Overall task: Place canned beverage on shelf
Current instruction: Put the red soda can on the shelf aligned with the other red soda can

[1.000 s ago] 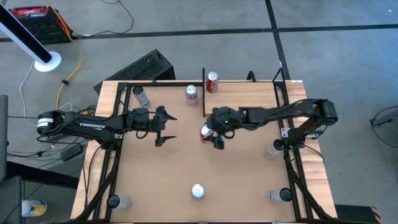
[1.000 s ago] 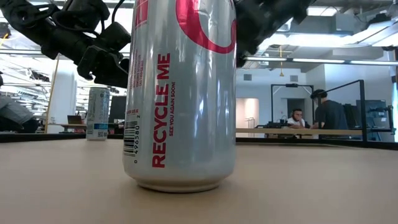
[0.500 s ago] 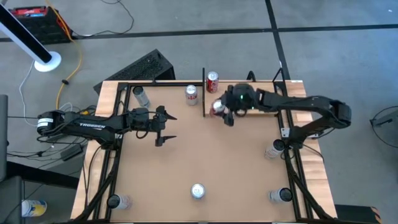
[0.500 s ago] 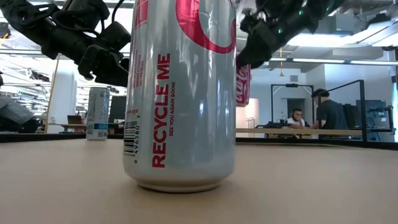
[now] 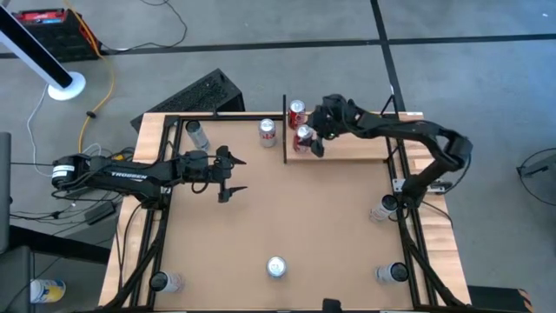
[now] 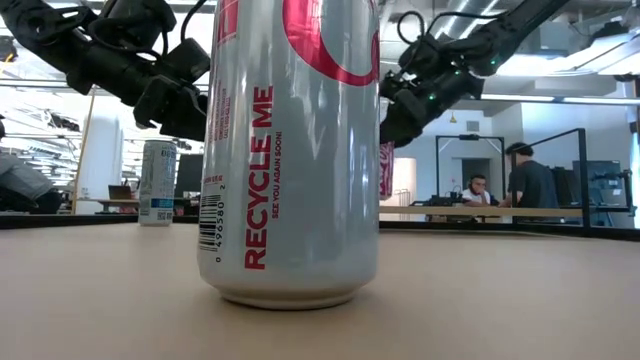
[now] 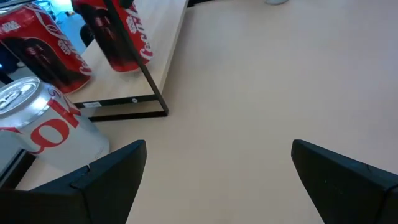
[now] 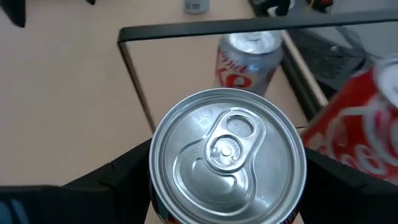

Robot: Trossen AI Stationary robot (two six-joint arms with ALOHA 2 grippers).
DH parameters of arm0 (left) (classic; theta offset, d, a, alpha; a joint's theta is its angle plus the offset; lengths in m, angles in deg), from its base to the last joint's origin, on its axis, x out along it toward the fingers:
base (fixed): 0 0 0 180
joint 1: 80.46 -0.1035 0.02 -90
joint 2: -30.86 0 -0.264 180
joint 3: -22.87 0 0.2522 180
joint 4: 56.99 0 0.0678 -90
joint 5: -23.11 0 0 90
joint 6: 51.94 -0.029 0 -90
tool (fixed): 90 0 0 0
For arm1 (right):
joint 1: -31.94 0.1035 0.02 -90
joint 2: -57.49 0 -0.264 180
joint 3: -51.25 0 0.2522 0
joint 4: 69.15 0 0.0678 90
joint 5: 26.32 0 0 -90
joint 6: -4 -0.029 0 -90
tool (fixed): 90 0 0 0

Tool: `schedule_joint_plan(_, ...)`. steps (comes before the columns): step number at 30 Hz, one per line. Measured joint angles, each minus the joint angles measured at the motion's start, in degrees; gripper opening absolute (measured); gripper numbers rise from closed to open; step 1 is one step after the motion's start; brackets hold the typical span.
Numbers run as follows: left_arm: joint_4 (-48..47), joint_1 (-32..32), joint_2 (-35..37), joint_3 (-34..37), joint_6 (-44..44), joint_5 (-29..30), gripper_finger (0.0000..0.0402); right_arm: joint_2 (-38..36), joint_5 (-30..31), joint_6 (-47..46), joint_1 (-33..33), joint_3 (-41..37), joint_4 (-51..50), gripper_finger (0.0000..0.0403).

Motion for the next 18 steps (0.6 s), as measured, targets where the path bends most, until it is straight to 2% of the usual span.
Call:
schedule_joint_plan(8, -0.1, 0.0, 0.0, 0.0, 3.4, 0.0, 0.0387, 4.7, -1.3, 1.5, 0.1, 4.0, -0.6, 0.0328)
schedule_joint_plan(18, -0.5, 0.0, 0.0, 0.0, 6.0, 0.1, 0.0387, 5.1, -0.7, 1.9, 0.0, 4.3, -1.5, 0.0328)
